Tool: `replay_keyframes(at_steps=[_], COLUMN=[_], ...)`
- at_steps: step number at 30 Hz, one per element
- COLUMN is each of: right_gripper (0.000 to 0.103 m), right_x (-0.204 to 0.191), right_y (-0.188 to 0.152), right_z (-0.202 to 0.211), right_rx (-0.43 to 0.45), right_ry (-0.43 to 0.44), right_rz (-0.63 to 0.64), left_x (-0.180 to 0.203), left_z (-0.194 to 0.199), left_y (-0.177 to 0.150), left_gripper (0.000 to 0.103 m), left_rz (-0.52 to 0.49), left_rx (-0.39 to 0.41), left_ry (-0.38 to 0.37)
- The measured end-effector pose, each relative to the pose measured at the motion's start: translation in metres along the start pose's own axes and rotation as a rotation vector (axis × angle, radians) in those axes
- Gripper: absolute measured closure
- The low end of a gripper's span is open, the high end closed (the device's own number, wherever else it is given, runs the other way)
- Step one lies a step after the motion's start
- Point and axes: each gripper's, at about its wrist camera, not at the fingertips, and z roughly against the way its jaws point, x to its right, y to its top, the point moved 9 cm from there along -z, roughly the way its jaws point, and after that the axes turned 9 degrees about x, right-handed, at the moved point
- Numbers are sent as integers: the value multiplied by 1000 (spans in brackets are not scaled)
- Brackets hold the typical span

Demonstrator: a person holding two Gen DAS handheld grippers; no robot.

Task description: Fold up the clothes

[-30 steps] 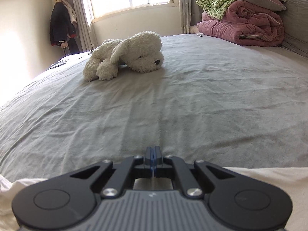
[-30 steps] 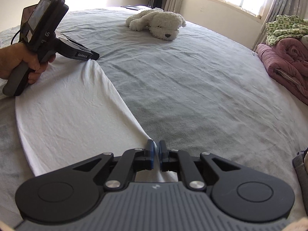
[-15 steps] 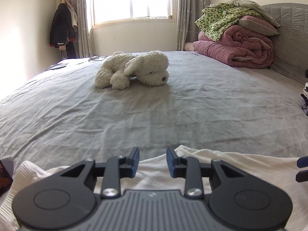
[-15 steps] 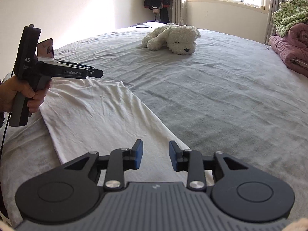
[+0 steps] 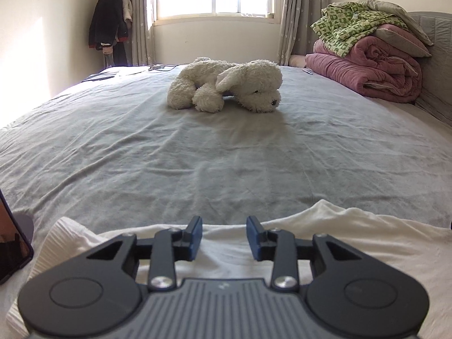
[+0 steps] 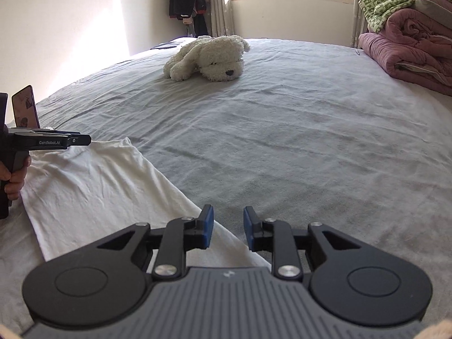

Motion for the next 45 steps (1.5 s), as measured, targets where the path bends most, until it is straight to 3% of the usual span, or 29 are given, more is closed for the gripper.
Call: replay_keyframes(at_steps=[3,5,7,10,17,23,28,32,35,40,45], right_gripper=[76,76,76,76,73,69,69,69,69,69,70], right_x=[-20,-31,-33,-29,-49,-49,-57,-82,-110,-165,-201], right_y=[-2,-8,-17,-16,-22,-38,-22,-1,12,28,23], right_z=[0,-4,-9,-5,15,32,40,28,8,-45,-110], right_rx=[-4,-23,-49,-38,-25,-39,-9,19,28,-15,-112], right_ry=[46,67,56,36,74,42,58,119,178,255,252], right_rz=[35,71,105,106,144,181,134,95,97,108,154], left_x=[3,-6,-27,-52,-73,-79,-27,1,9,9,10], left_z=[5,4,2,12,25,45,70,73,76,76,76], left_y=[-3,-10,-17,-13,-30,-26,-23,-40,-52,-59,-64], left_gripper=[68,68,68,67,66,64,65,65,66,66,66], left_rz=[-48,-72,-59,7,-54,-16,-82,-149,-190,-176,-164], left_rx=[-9,-28,-43,-28,-9,25,39,10,-10,-25,-28], left_ry=[-17,18,83,117,133,156,-47,-157,-190,-232,-260])
